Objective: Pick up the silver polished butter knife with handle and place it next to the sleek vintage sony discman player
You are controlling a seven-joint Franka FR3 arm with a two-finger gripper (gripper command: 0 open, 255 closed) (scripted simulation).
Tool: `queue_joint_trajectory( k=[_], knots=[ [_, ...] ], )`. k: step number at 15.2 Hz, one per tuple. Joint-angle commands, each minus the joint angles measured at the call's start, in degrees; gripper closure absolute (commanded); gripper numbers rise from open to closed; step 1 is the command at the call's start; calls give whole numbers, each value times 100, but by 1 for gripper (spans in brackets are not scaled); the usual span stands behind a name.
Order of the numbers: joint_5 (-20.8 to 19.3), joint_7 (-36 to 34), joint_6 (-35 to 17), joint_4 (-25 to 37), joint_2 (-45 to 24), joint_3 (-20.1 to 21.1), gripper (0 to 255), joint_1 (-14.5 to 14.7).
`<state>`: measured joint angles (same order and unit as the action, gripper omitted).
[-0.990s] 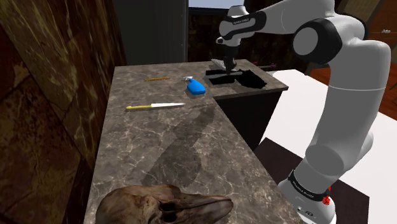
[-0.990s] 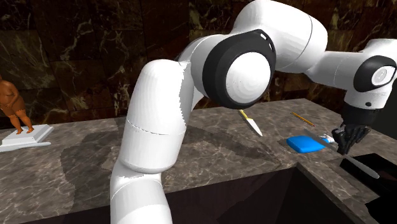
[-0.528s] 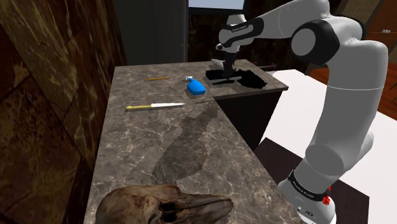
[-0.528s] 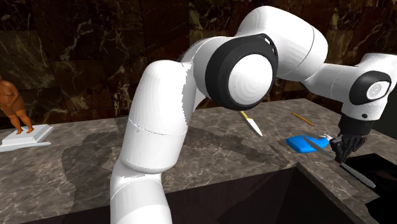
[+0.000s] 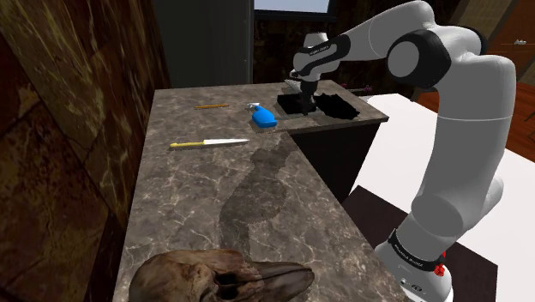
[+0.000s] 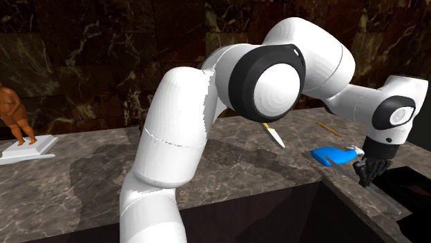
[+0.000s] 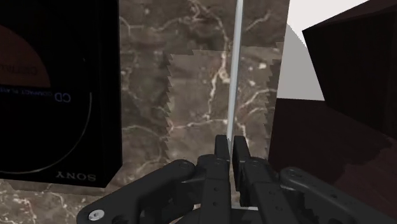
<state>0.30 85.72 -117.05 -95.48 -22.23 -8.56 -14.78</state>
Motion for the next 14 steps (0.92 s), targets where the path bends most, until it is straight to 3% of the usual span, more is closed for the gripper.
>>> queue_joint_trajectory(
  k=[1, 10, 11, 14],
  knots=[
    [7, -11, -134, -68, -64, 7, 255, 5],
    [10, -11, -174, -91, -81, 8, 255, 4],
    [10, -11, -174, -91, -81, 8, 0, 4],
    [10, -11, -174, -91, -81, 8, 0, 4]
  ],
)
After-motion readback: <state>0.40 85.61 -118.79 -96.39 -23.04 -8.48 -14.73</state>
